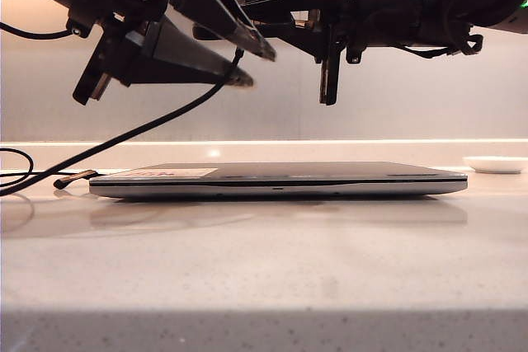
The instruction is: Pick up the charging cable and the phone, plug the charging cable into the charging port on the phone, and finally place them back on the table.
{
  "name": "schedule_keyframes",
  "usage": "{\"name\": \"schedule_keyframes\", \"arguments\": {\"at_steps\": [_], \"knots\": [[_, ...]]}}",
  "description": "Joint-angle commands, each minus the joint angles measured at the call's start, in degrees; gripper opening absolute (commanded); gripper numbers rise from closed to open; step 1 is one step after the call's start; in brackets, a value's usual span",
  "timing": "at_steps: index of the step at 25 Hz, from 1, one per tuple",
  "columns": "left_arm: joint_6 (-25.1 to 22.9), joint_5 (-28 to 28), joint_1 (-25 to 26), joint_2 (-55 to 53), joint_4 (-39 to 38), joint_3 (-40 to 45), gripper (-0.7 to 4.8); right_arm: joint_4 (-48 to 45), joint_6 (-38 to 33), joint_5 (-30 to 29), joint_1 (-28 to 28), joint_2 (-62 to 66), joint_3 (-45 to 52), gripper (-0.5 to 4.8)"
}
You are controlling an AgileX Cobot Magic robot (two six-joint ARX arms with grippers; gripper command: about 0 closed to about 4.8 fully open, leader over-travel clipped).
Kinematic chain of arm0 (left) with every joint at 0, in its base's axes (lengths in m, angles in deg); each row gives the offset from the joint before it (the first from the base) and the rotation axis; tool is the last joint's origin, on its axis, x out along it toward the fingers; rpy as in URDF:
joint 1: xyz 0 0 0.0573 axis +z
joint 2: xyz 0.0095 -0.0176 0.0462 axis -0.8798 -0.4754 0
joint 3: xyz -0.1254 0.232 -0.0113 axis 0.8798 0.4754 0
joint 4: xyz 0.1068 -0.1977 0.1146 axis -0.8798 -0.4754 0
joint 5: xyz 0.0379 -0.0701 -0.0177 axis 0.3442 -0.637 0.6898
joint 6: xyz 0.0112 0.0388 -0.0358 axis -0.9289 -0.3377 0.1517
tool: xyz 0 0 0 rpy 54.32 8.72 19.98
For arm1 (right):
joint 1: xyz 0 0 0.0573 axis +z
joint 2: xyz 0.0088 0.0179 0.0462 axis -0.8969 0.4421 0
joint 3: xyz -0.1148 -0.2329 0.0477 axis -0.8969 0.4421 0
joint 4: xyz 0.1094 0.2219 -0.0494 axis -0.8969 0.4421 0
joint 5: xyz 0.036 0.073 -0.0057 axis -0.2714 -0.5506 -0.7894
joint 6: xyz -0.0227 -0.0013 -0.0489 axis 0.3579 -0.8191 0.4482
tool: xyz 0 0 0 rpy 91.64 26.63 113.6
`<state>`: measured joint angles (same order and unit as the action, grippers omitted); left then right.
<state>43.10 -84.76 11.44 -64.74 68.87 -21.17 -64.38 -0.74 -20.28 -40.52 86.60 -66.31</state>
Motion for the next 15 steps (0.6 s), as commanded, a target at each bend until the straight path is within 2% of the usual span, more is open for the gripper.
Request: {"name": "schedule_keyframes", "arguments": {"at_steps": [1,4,9,10,11,12,15], "knots": [[-0.17,0.15,-0.02,0.24,0.72,-0.20,1.54,-1.86,0.42,2.32,-0.33,-0.57,-0.37,-0.06],[-0.20,0.13,-0.02,0.37,0.70,-0.24,1.55,-1.57,1.33,4.63,-1.68,-0.57,-0.39,-0.06],[-0.24,0.15,0.07,3.45,0.59,-1.33,1.49,0.50,1.44,6.88,-6.95,-0.63,-0.44,-0.06],[-0.24,0.15,0.07,3.63,0.46,-1.79,1.37,1.42,1.44,6.88,-7.76,-0.72,-0.44,-0.06],[-0.35,0.15,0.11,3.91,-0.11,-2.47,0.91,2.73,1.49,6.88,-8.79,-0.79,-0.46,-0.06],[-1.92,0.15,0.37,4.04,-1.99,-4.07,-0.06,4.70,1.99,6.84,-10.47,-1.07,-0.46,-0.06],[-6.14,0.15,2.23,4.04,-8.17,-8.79,-0.06,10.12,4.35,6.78,-14.56,-2.60,-0.77,-0.06]]}}
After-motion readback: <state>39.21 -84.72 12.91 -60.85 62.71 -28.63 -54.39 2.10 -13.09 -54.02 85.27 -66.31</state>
